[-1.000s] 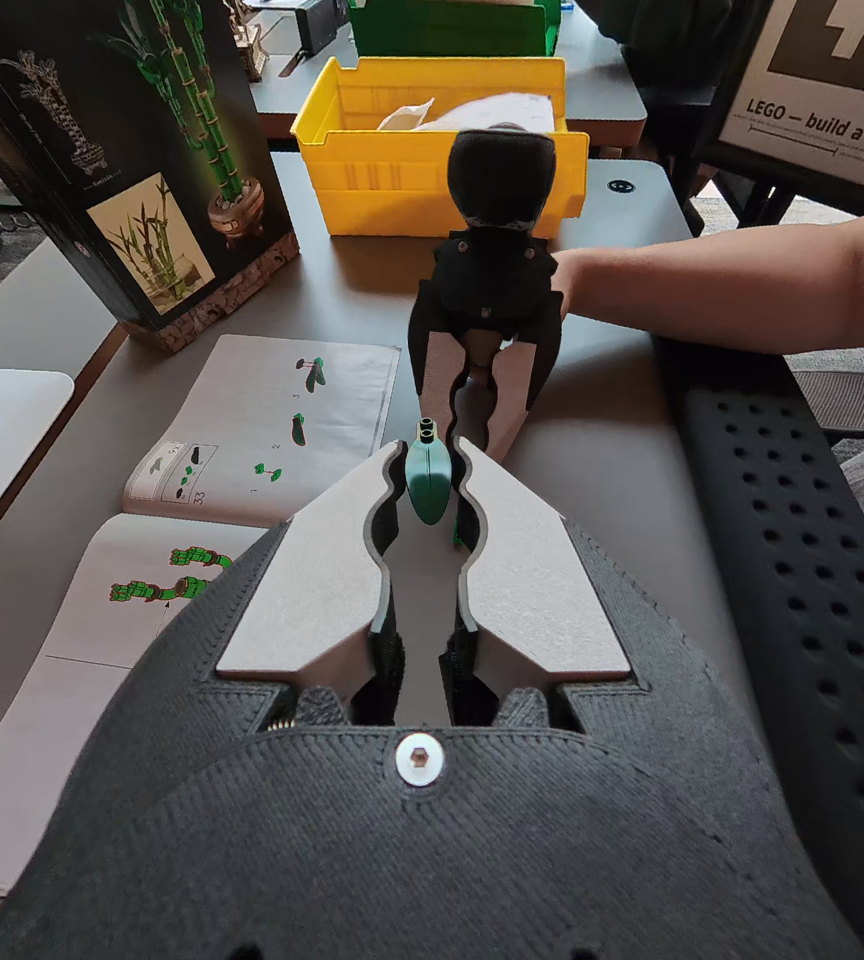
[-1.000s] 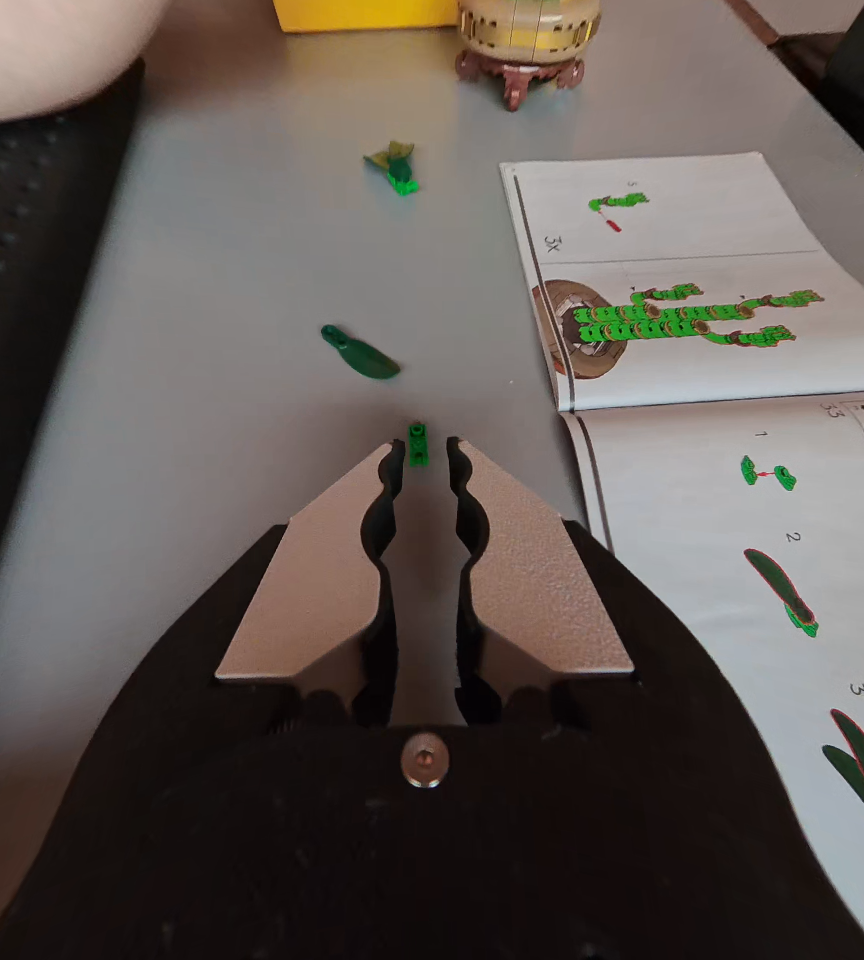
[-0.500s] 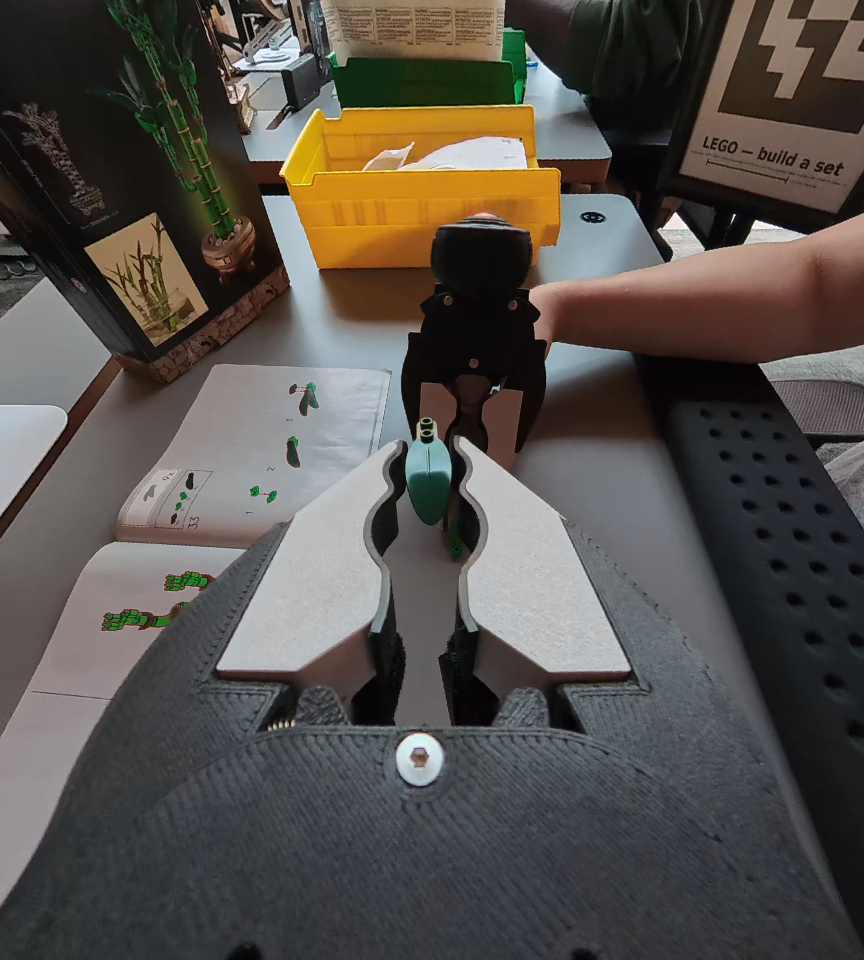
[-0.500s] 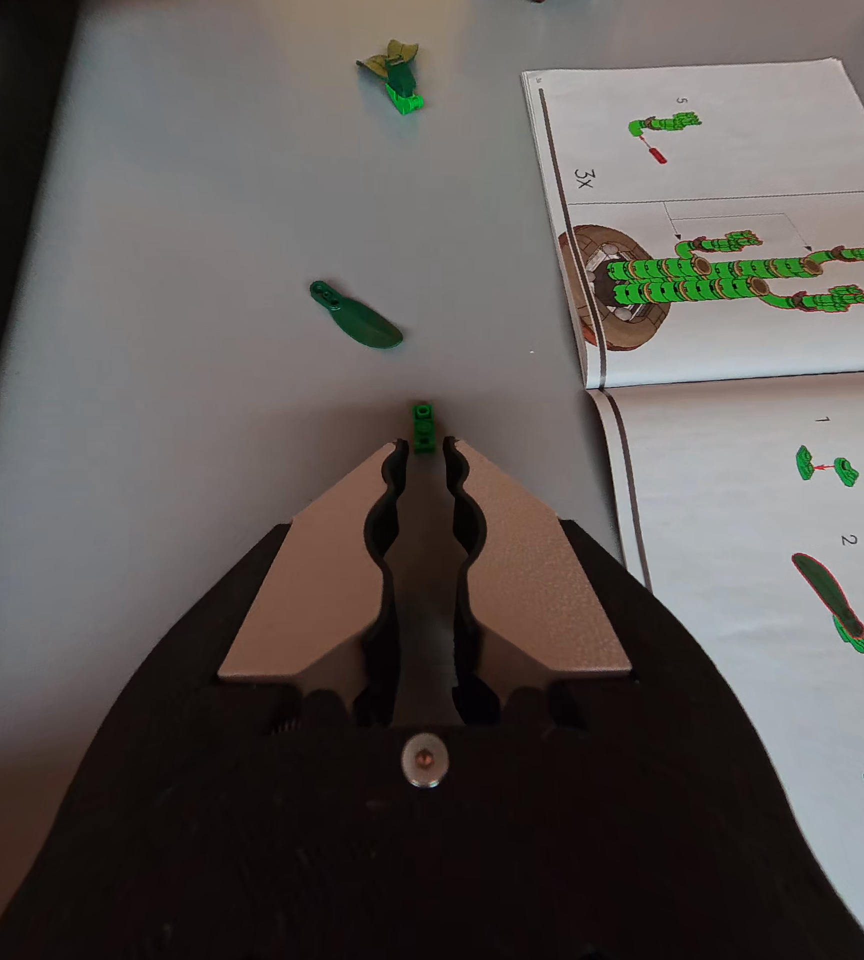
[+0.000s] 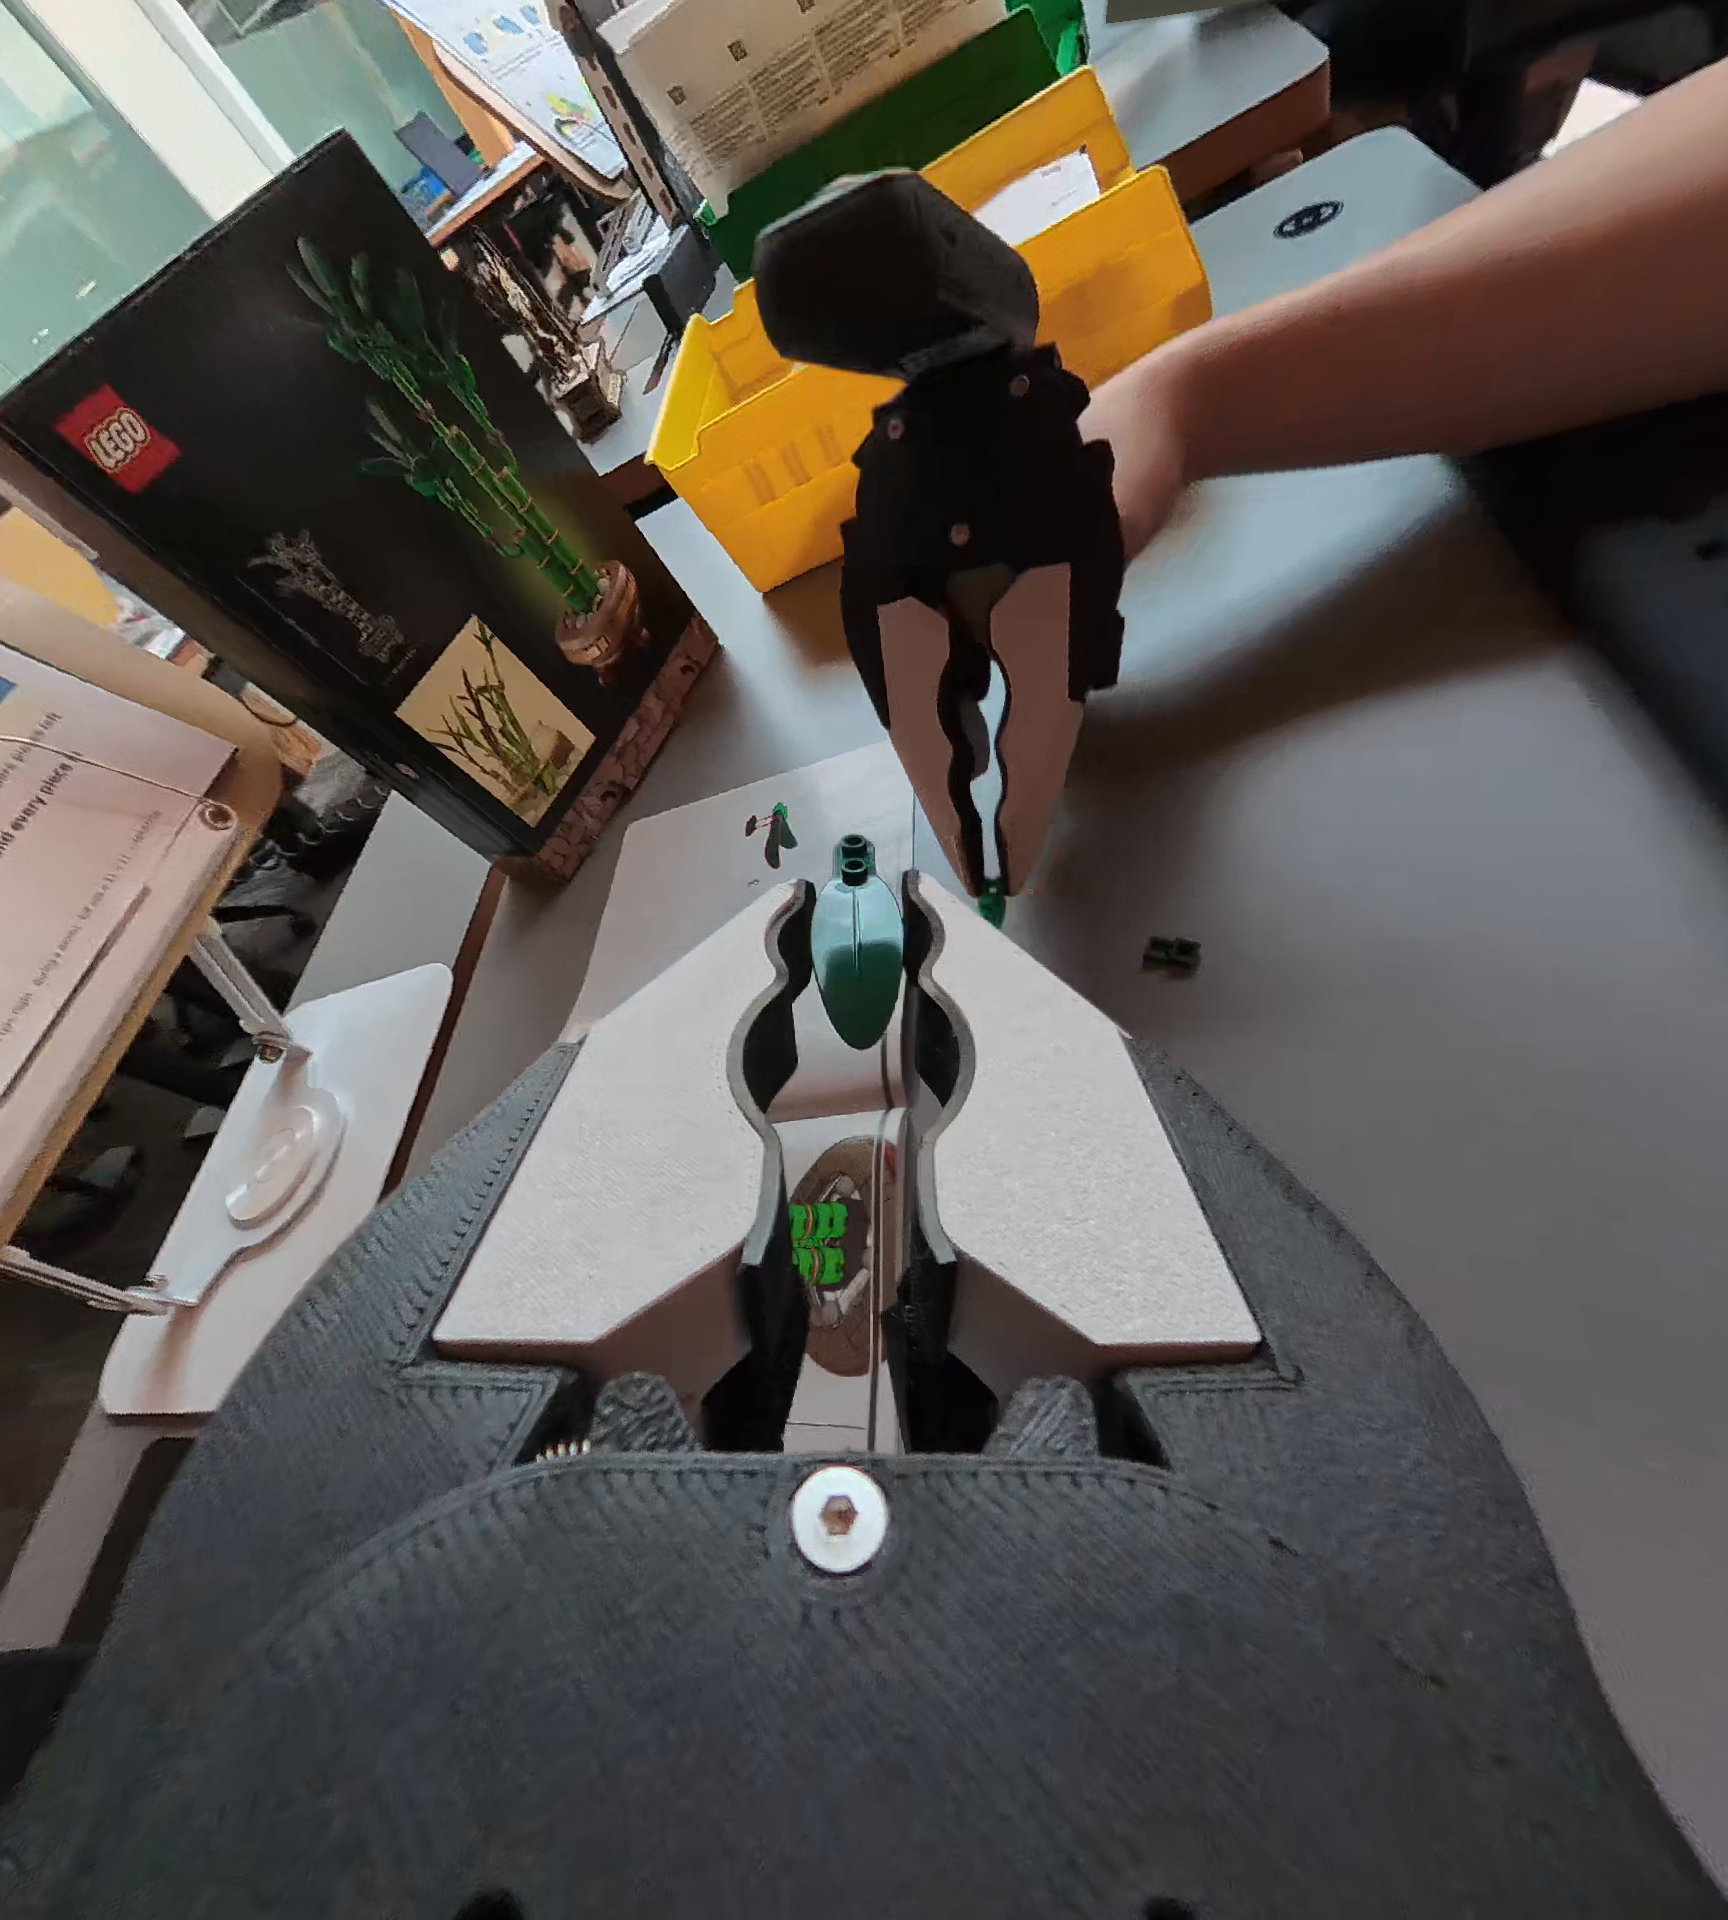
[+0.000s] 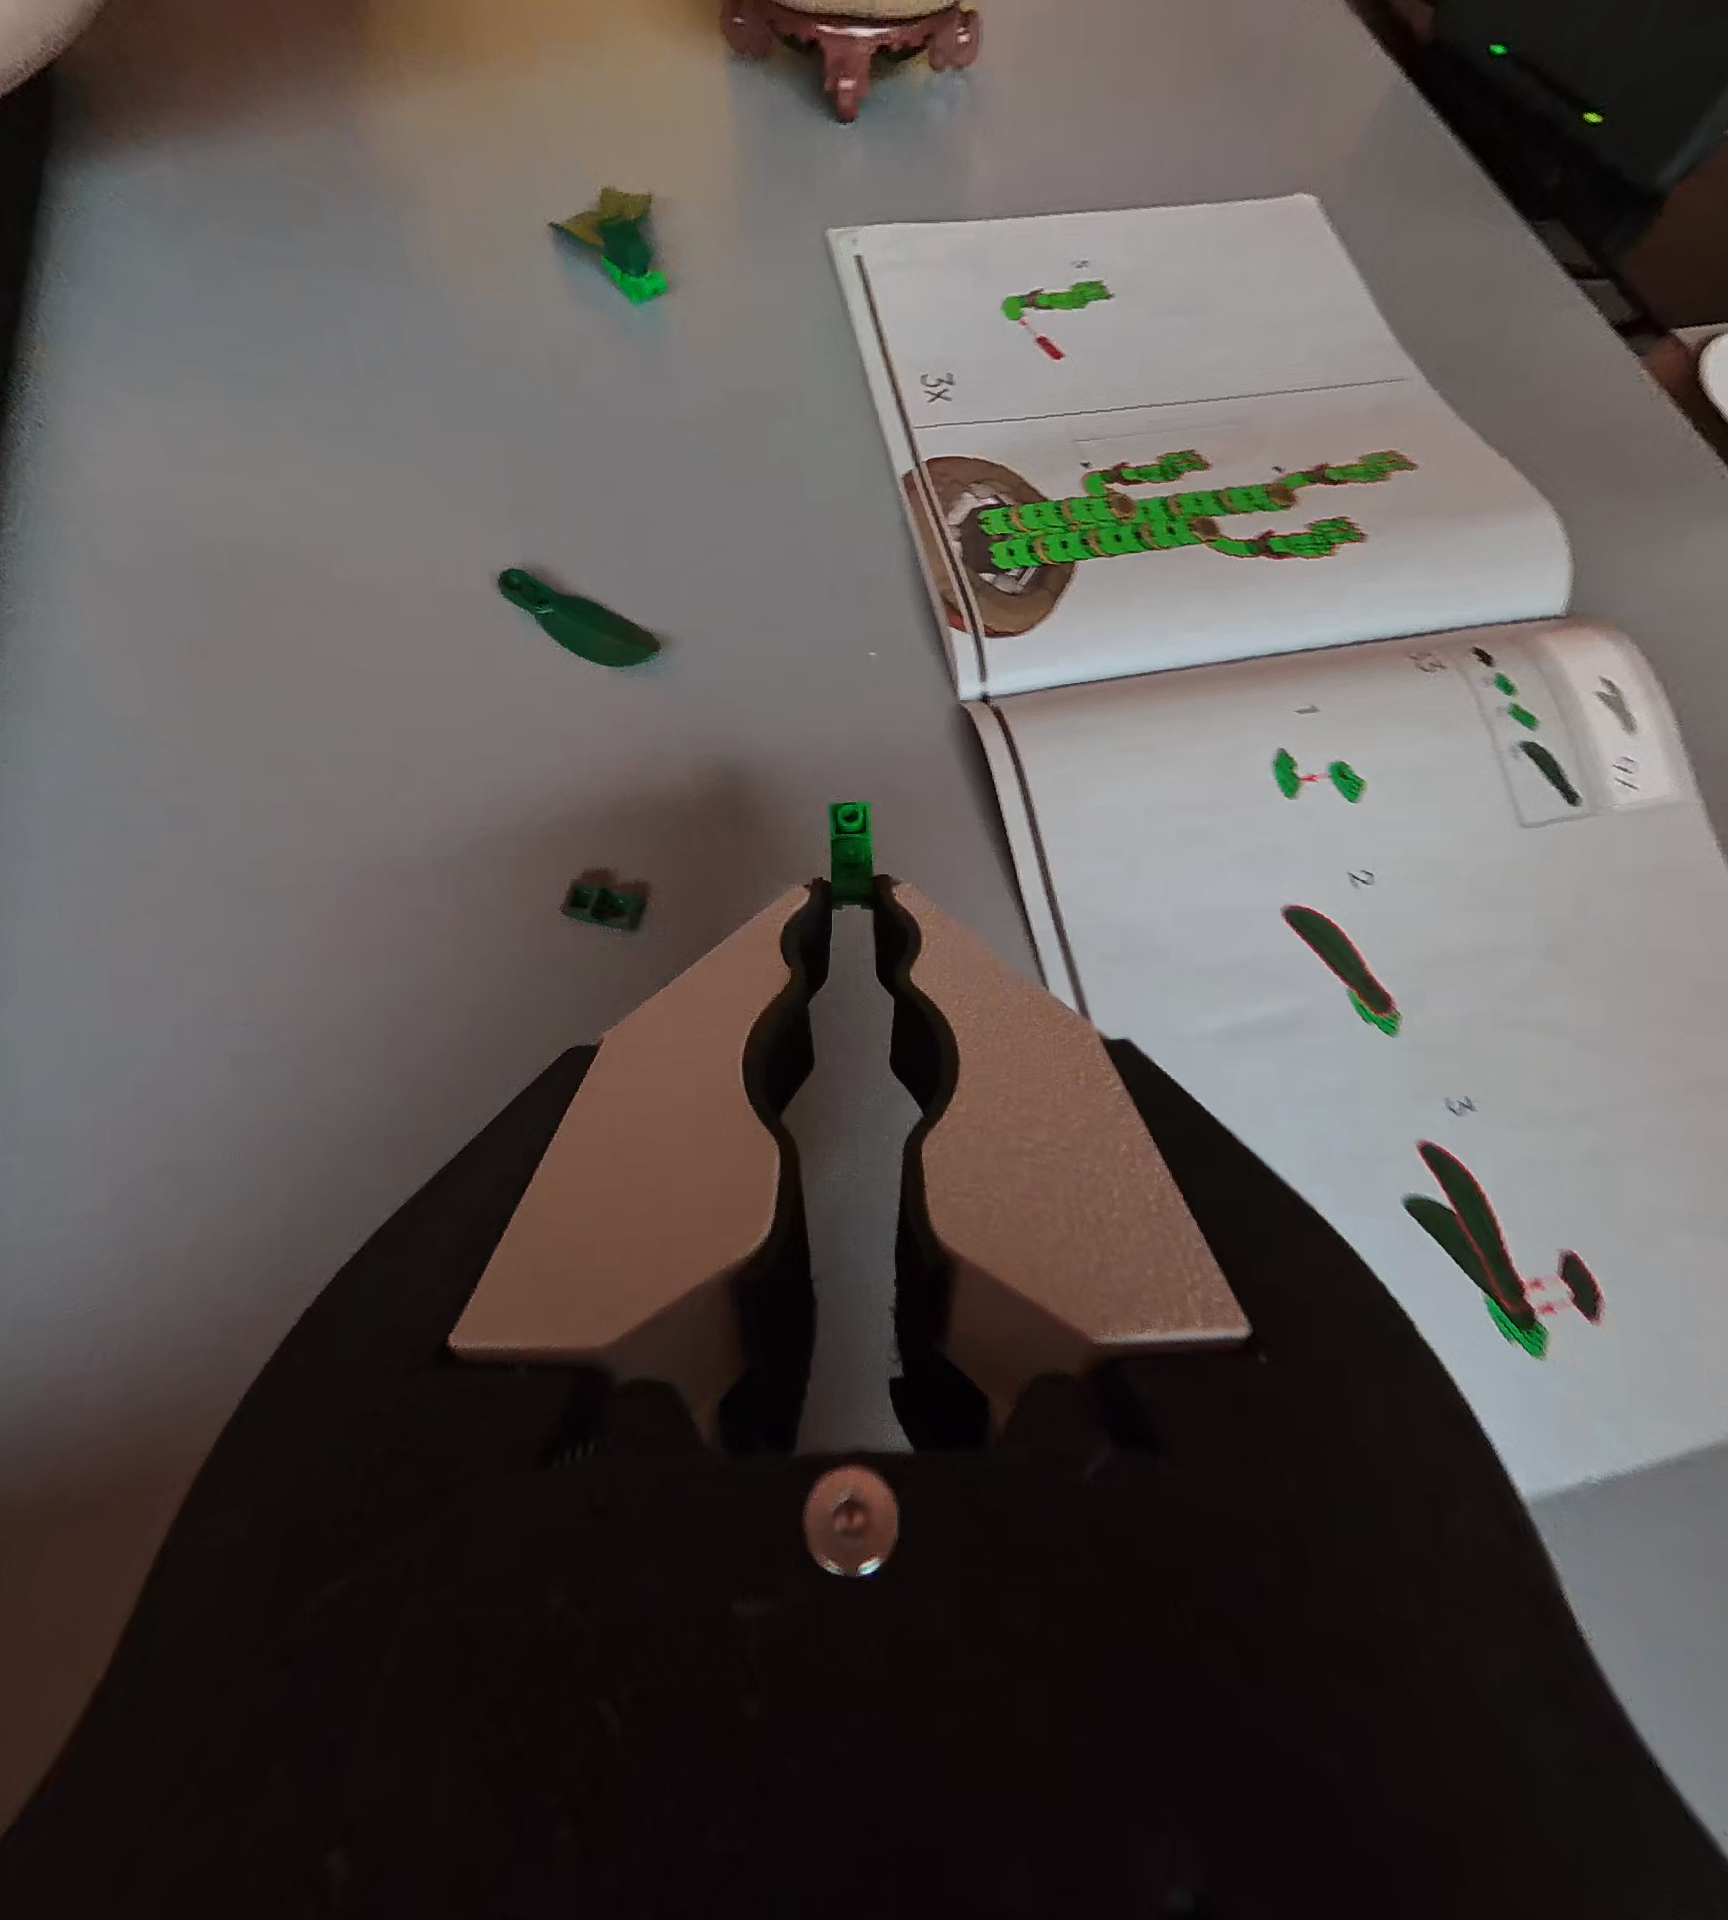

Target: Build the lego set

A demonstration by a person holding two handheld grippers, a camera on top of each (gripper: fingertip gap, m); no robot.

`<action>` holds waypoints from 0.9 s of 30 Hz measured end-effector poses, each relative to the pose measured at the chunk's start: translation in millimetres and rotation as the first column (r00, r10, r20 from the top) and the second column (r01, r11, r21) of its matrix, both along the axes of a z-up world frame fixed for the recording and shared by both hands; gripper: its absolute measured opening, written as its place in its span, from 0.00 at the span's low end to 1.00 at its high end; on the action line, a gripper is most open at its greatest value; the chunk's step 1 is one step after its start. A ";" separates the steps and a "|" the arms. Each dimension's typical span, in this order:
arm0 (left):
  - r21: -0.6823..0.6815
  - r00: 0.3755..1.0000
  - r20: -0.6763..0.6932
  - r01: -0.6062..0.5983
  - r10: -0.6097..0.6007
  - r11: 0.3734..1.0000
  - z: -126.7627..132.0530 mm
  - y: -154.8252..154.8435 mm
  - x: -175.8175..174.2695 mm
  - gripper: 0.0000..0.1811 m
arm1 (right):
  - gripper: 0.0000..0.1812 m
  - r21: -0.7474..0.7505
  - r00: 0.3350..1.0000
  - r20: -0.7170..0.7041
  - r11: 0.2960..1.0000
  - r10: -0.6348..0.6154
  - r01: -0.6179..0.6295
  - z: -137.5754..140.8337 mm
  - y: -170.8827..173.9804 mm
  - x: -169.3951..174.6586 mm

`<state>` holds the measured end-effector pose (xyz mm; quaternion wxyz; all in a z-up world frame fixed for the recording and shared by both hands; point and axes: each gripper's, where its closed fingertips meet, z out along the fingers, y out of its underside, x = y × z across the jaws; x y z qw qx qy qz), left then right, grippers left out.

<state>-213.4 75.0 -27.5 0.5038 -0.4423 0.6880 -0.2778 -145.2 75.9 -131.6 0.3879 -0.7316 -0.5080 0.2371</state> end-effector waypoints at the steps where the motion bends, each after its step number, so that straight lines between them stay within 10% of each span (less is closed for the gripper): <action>1: 0.025 1.000 -0.008 0.002 -0.002 1.000 -1.0 -1.3 0.9 0.08 | 0.04 0.006 1.000 0.000 1.000 -0.023 0.023 2.6 2.4 8.3; 13: 0.228 0.995 -0.092 -0.026 0.049 0.973 -16.5 1.3 7.8 0.09 | 0.04 0.061 0.974 -0.007 0.972 -0.228 0.227 19.8 18.1 80.5; 27: 0.006 0.994 -0.100 -0.031 0.031 1.000 -22.2 -1.3 11.4 0.08 | 0.04 0.054 0.991 -0.080 0.992 -0.107 0.111 33.6 3.8 53.8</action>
